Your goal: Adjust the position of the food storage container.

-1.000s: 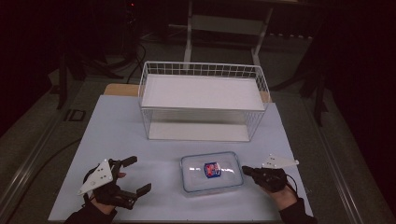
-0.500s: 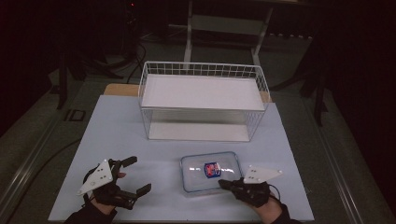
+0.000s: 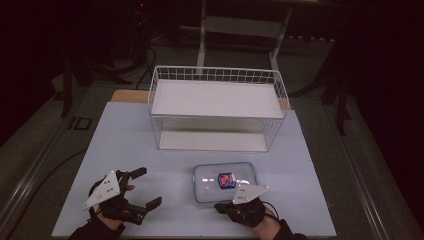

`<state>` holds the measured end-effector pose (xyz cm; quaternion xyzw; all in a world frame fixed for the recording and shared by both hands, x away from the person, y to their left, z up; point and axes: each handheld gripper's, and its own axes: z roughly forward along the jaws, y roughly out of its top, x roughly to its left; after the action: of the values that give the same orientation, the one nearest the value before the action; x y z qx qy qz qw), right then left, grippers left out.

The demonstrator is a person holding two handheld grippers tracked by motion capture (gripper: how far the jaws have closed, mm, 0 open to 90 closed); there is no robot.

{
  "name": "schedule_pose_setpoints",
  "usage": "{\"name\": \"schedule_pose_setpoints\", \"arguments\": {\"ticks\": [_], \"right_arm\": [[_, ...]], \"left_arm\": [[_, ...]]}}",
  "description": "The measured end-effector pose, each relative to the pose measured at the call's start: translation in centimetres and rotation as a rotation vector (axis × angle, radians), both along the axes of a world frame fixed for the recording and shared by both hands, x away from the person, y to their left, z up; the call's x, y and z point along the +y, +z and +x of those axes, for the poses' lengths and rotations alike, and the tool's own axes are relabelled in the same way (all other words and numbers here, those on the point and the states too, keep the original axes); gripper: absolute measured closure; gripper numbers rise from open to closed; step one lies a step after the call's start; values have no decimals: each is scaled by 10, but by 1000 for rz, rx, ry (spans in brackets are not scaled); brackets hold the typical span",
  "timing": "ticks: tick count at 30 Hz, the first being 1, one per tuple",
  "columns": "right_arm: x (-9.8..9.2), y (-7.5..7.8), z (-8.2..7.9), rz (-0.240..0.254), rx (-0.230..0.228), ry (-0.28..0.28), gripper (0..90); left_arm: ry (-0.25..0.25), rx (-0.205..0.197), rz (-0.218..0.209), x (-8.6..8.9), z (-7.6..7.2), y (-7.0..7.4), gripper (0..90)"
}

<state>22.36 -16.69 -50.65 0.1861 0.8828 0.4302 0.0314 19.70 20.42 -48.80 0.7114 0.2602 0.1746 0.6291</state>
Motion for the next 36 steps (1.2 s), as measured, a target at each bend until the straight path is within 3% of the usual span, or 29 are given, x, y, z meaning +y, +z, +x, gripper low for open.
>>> {"name": "schedule_pose_setpoints", "arguments": {"ticks": [13,17,19,20,21,22,26,27,28,30,36], "right_arm": [[12,1,26,-1,23,-19,900],[3,12,24,26,-6,-39,900],[-8,20,25,29,-49,-73,900],[-18,24,27,31,-69,-120,900],[-18,24,27,31,-69,-120,900],[-38,29,34,39,-90,-195,900],[-75,31,45,36,-125,-316,900],[-75,31,45,36,-125,-316,900],[-91,27,51,32,-115,-369,900],[-99,22,54,25,-104,-397,900],[-104,7,62,9,-59,-420,900]], "left_arm": [[-3,0,3,0,0,0,2],[-2,-2,5,0,-1,0,2],[-2,-1,4,0,-1,0,2],[-2,1,3,0,0,0,2],[-2,1,3,0,0,0,2],[-2,-2,5,0,-1,0,2],[-3,-1,6,-1,-1,0,2],[-3,-1,6,-1,-1,0,2],[-2,1,5,-1,0,0,2],[-3,3,5,-2,0,-1,2],[-6,2,11,-3,0,-1,2]]}}
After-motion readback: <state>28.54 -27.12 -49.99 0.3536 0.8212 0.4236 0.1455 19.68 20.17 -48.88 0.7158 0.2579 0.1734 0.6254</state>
